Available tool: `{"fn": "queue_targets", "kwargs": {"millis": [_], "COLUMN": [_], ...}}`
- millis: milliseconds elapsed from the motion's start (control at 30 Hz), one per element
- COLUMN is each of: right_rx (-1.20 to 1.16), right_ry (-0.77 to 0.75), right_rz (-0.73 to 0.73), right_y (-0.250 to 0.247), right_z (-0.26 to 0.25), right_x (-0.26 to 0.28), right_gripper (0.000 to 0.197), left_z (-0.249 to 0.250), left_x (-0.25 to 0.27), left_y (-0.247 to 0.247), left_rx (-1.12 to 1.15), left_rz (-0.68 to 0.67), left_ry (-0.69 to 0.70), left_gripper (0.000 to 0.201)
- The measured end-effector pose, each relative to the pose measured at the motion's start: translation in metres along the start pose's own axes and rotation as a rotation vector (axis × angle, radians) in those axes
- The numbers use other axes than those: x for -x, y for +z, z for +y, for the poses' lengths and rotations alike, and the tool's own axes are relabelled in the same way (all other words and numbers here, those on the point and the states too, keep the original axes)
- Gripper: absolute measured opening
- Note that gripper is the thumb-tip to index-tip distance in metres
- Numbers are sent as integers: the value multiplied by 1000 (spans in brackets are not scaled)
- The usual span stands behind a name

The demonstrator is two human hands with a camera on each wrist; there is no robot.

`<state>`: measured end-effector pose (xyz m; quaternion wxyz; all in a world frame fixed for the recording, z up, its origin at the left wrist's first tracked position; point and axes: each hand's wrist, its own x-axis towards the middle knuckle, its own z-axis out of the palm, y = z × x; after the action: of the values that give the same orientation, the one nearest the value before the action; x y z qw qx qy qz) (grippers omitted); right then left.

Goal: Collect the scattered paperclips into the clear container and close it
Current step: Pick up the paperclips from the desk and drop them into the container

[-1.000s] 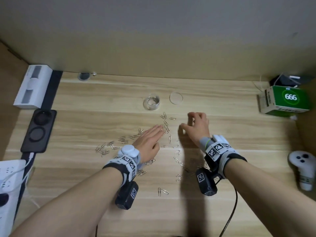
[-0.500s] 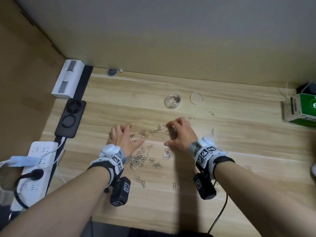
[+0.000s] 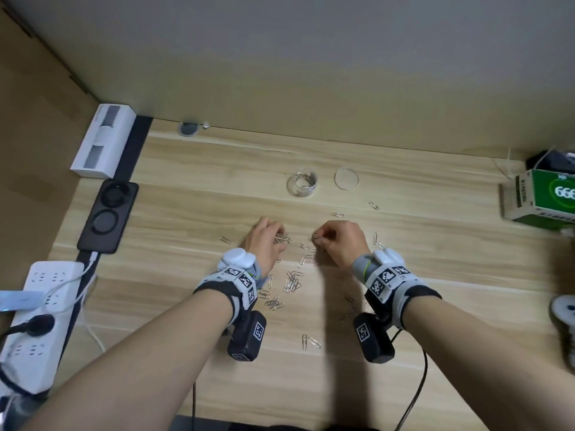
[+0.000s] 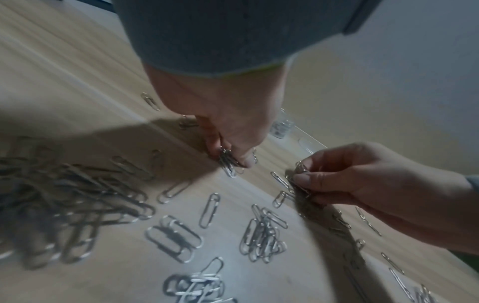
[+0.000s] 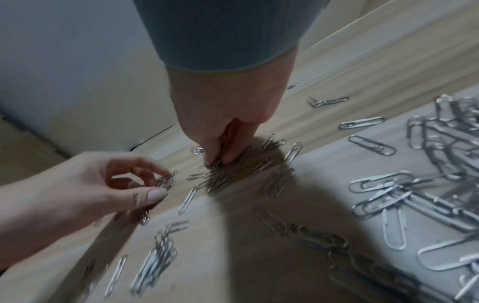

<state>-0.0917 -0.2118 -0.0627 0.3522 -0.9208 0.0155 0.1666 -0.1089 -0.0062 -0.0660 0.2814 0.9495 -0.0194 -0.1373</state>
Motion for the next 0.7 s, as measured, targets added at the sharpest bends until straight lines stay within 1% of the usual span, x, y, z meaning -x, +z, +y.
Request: {"fn": "queue_targets", "kwargs": {"millis": [67, 133, 233, 333, 400, 500, 600, 700], "right_rx": [-47, -107, -238, -345, -450, -638, -706, -727], "right_ry": [59, 109, 173, 212, 242, 284, 311, 353], "right_rz": [39, 58, 57, 74, 96, 131, 142, 126], "right_y": [-12, -22, -30, -37, -42, -50, -53, -51], "right_z": [9, 15, 20, 17, 12, 3, -1, 0], "right_x": [-2, -6, -15, -28, -33, -47, -63, -75], "right_gripper": [7, 7, 10, 14, 12, 11, 13, 14], "left_z": [9, 19, 29, 37, 39, 52, 68, 77], "left_x": [-7, -15, -27, -37, -43, -66, -97, -122], "left_y": [5, 9, 7, -1, -7, -26, -48, -59], "left_rx": [9, 1, -2, 16, 62, 222, 375, 452], "left_rz": [-16, -59, -132, -149, -118, -2, 97, 131], "left_ry": [6, -5, -8, -27, -66, -93, -111, -113], "left_gripper": [15, 9, 9, 12, 15, 14, 7, 8]}}
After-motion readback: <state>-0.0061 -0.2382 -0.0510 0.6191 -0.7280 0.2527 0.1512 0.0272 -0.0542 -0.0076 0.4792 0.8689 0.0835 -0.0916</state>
